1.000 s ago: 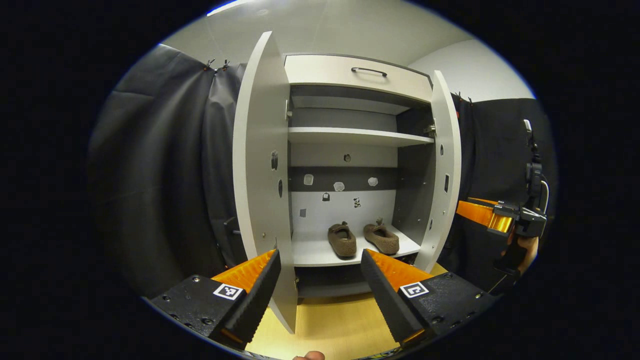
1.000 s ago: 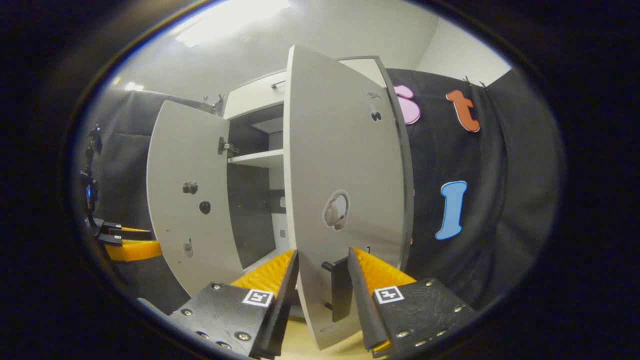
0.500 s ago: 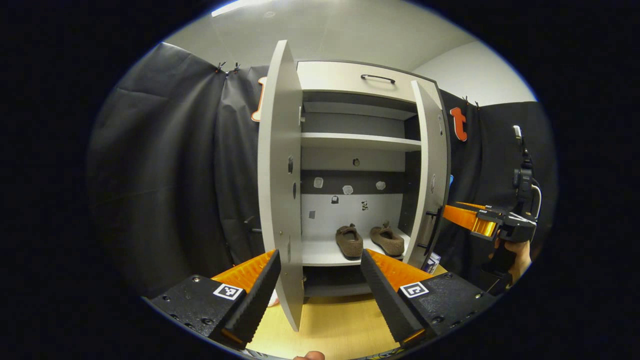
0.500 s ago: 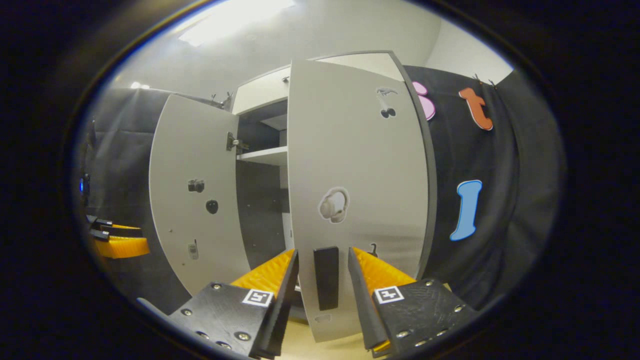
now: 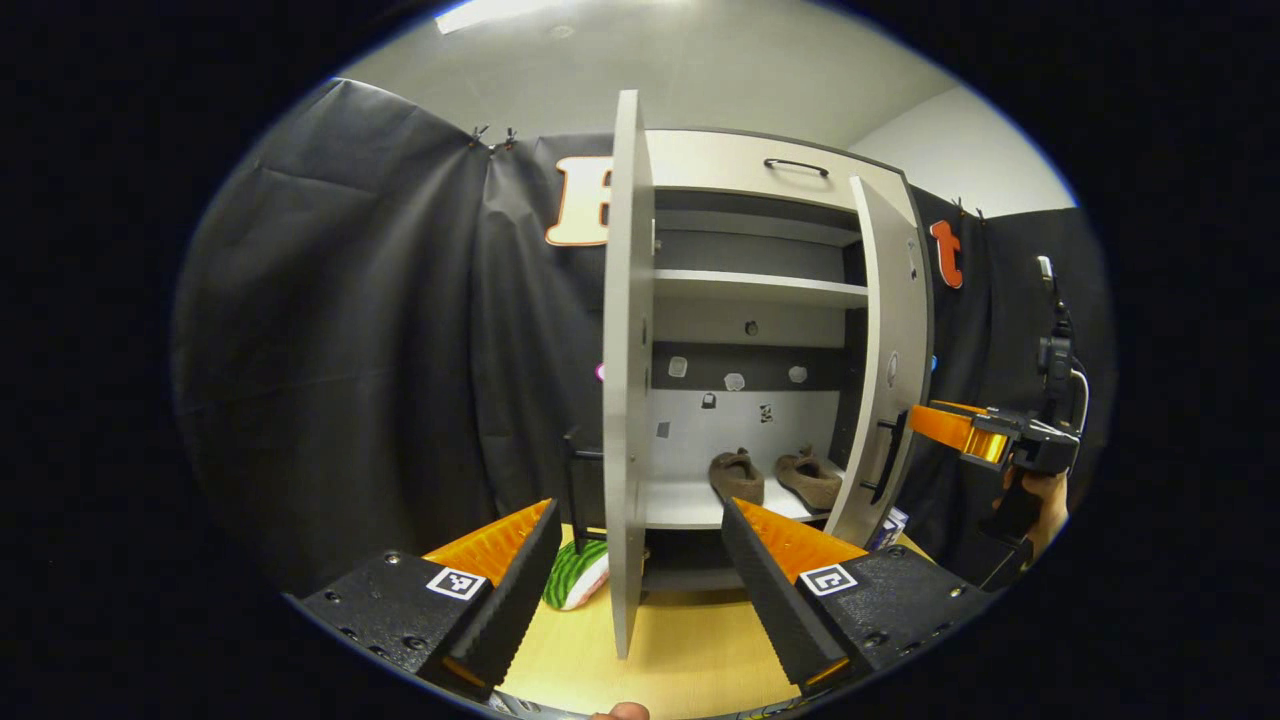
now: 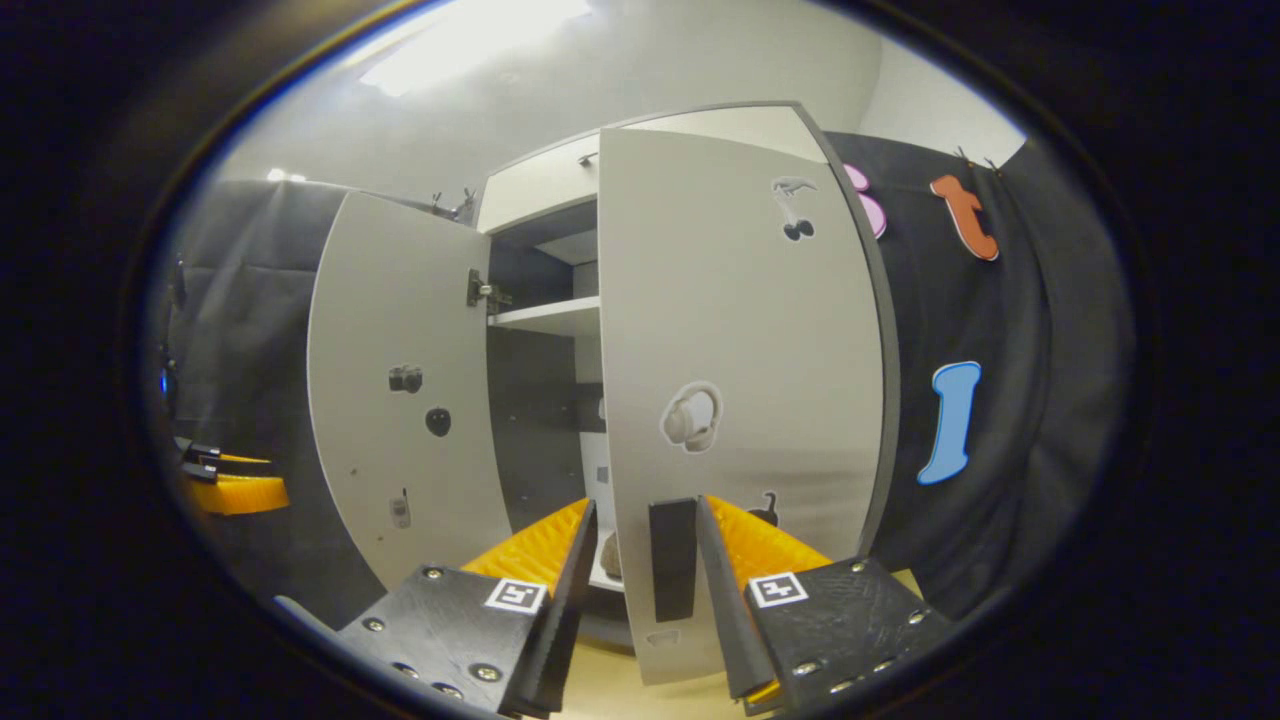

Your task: Grab one shoe with the right hand and put it into the shoe cabinet, grab the other shoe with the left hand and put it into the shoe cabinet; then close the right door with the right hand and the left door with the left hand.

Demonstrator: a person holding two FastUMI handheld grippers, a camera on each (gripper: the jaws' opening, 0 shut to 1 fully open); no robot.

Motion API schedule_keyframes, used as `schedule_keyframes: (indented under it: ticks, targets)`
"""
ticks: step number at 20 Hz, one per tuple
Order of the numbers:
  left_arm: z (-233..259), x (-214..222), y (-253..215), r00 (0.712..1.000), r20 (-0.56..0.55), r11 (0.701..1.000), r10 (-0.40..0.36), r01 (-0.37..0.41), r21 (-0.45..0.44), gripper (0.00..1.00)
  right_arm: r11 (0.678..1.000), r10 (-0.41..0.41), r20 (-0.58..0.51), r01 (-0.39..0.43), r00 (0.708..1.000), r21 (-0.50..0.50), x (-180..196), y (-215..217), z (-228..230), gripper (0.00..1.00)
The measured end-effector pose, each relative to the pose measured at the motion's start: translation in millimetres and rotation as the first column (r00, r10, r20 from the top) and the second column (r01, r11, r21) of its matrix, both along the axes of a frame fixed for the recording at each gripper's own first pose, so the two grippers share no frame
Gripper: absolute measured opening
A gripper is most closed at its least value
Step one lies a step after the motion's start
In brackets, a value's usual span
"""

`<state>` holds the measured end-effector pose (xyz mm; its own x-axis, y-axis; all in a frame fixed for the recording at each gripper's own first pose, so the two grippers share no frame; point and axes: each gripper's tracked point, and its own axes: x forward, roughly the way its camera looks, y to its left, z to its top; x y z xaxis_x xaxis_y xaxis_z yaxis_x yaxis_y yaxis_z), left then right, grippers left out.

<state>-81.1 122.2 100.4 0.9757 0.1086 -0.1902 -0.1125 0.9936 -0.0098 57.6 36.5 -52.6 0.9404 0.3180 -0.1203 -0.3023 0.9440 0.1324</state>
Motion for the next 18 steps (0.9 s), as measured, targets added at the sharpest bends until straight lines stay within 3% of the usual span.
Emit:
schedule_keyframes:
  ticks: [7, 12, 18]
  targets:
    - [-5, 8, 32, 0.999, -0.001, 0.999, 0.051, -0.051, 0.011, 0.94, 1.0, -0.013, 0.01, 0.014, 1.0, -0.016, -2, -4, 2, 0.59]
    - [-12, 28, 53, 0.997, -0.003, 0.997, 0.073, -0.073, 0.014, 0.97, 0.999, -0.038, 0.018, 0.039, 0.999, -0.029, -4, -15, 4, 0.59]
    - [-25, 52, 75, 0.995, -0.024, 0.995, 0.101, -0.101, 0.018, 0.94, 0.997, -0.074, 0.019, 0.075, 0.997, -0.035, -4, -29, 2, 0.59]
